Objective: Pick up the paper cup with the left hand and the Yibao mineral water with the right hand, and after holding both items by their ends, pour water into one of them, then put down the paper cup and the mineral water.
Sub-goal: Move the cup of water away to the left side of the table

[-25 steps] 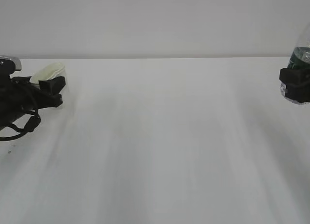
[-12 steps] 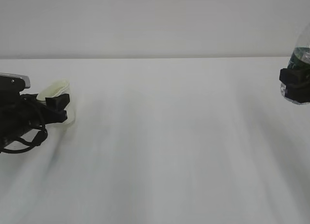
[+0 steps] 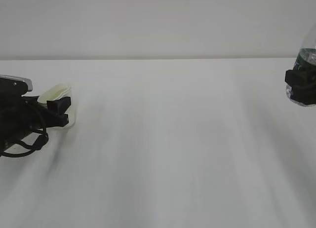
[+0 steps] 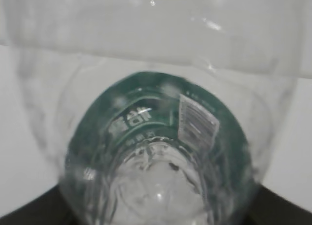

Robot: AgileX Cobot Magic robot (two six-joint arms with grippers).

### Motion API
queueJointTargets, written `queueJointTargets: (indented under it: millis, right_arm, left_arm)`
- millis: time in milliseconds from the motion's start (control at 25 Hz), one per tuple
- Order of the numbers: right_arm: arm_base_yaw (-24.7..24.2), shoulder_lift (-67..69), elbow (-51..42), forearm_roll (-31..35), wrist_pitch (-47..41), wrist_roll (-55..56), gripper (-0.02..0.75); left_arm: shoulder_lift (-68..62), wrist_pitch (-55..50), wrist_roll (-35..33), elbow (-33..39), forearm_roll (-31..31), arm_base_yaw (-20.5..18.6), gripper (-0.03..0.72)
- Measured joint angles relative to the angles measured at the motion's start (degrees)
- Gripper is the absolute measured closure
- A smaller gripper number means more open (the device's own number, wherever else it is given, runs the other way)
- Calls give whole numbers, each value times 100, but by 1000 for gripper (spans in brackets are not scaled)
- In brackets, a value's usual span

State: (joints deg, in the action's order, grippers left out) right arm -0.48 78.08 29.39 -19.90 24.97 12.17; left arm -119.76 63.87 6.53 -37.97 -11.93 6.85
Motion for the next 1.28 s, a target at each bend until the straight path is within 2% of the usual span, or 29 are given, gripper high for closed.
queueJointTargets:
  millis: [1280]
  right_arm:
    - [0, 0, 0, -57, -189, 0, 336]
  left_arm:
    - [-14, 9, -200, 0, 0, 0, 330]
